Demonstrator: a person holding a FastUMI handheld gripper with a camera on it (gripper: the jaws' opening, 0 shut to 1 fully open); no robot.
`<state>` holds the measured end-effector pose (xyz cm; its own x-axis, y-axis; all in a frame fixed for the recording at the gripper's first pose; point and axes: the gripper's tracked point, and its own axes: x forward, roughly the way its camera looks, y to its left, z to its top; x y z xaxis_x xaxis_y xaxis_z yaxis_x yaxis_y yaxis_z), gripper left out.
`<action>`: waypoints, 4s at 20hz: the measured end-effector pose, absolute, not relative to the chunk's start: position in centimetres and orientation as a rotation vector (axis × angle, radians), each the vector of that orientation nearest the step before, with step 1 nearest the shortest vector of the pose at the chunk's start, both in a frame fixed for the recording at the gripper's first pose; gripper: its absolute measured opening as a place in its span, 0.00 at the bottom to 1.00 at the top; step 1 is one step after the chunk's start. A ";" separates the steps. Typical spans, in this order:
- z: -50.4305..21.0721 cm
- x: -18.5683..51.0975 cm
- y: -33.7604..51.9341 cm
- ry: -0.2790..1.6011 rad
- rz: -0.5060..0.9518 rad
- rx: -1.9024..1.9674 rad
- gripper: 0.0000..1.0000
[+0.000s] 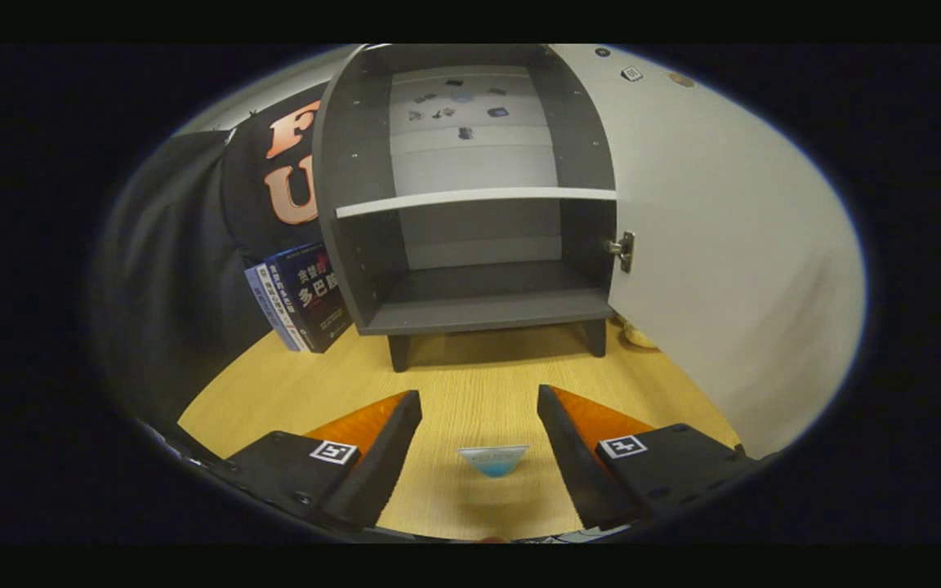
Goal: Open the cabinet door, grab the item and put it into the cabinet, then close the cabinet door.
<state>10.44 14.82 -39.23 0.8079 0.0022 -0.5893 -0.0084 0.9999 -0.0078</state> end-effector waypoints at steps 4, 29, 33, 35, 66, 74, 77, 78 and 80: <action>-42.6 9.6 14.2 0.685 -0.029 -0.017 0.93; -17.1 20.0 17.5 0.354 0.121 0.010 0.56; -10.6 26.6 16.6 0.289 0.135 -0.021 0.57; -9.4 29.8 16.2 0.296 0.138 -0.043 0.57; -10.5 35.4 18.2 0.276 0.146 -0.060 0.92; -3.9 21.1 20.4 0.163 0.187 -0.081 0.92; -1.5 15.7 18.2 0.118 0.118 -0.082 0.92; -0.6 13.6 17.2 0.099 0.088 -0.089 0.92; 1.2 9.8 14.6 0.071 0.018 -0.104 0.92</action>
